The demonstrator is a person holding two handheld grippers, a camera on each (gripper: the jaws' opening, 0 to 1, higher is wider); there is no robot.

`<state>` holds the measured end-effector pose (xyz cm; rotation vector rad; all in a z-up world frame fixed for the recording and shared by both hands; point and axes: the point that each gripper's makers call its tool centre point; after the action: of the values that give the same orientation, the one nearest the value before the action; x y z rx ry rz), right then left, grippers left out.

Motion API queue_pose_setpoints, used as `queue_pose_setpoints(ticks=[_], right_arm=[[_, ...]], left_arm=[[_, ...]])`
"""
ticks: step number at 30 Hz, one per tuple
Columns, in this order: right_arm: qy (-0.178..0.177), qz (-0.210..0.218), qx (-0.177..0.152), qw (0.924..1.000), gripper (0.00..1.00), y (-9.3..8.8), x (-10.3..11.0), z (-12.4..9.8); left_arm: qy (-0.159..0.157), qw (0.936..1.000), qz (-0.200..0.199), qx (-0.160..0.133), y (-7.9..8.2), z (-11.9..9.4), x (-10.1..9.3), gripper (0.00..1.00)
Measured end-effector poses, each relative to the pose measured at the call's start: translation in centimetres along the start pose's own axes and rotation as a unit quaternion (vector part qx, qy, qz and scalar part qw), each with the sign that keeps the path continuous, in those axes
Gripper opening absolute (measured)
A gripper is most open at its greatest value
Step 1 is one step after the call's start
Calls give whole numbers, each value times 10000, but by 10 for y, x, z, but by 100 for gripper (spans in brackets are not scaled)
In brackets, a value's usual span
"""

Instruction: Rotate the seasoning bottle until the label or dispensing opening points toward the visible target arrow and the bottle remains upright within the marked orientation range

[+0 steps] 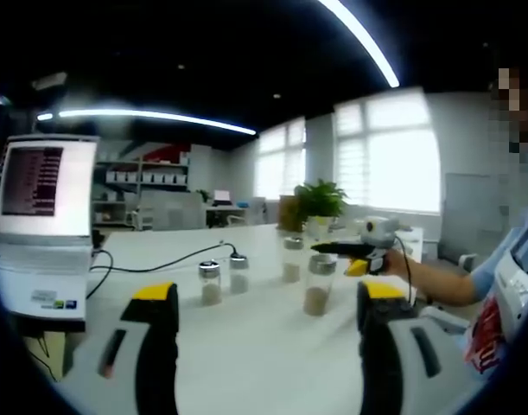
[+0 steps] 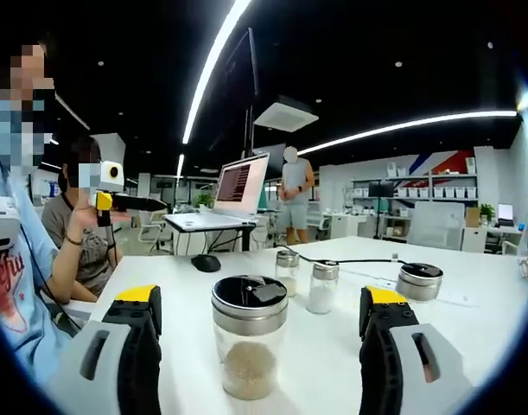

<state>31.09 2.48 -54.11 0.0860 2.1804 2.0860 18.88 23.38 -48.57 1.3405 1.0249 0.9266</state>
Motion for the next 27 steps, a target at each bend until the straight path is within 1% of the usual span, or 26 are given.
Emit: queue_pose_setpoints(ticks=[3, 5, 8, 12, 15, 16, 17, 18, 21, 22, 27], right_arm=[[-107, -78, 63, 9999, 99, 1, 3, -9], [-192, -86, 126, 9997, 99, 1, 4, -15], [-376, -134, 195, 9990, 99, 1, 5, -26], [-574, -133, 180, 9981, 99, 1, 4, -40], [-799, -110, 165, 9966, 99, 3, 3, -54], [-885, -42, 213, 9958, 99, 1, 2, -59], [-1086, 45, 257, 9937, 99, 0, -1, -65], [-1194, 7, 286, 9924, 99, 0, -3, -70], [-1310, -51, 334, 9908, 99, 0, 0, -79], [-1340, -60, 335, 9904, 99, 1, 1, -83], [-1542, -83, 142, 9879, 99, 10, 8, -101]], left_arm=[[-17, 10000, -5, 11, -1, 1, -2, 90], [30, 10000, 51, 38, -2, 2, -2, 90], [47, 9999, 91, 54, -3, 2, -2, 90], [6, 10000, 41, 31, -2, 2, -4, 90], [-7, 10000, 63, 25, -2, 3, -5, 90], [-18, 10000, 56, 22, -2, 3, -6, 90], [-30, 10000, 44, 21, -2, 4, -6, 90], [-52, 10000, 29, 18, -2, 4, -8, 90], [-89, 10000, 21, 10, -2, 5, -10, 90], [-98, 9999, 26, 7, -1, 5, -11, 90], [-131, 9999, 35, -4, -1, 5, -13, 90]])
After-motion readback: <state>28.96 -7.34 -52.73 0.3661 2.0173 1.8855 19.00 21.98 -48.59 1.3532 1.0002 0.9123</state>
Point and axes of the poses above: the point that each gripper's makers call its tool centre point, and the gripper's own axes: z roughly forward along the fingers, x roughly to its left, y roughly out of its top, and after that the axes turned 15 degrees about y, right-handed
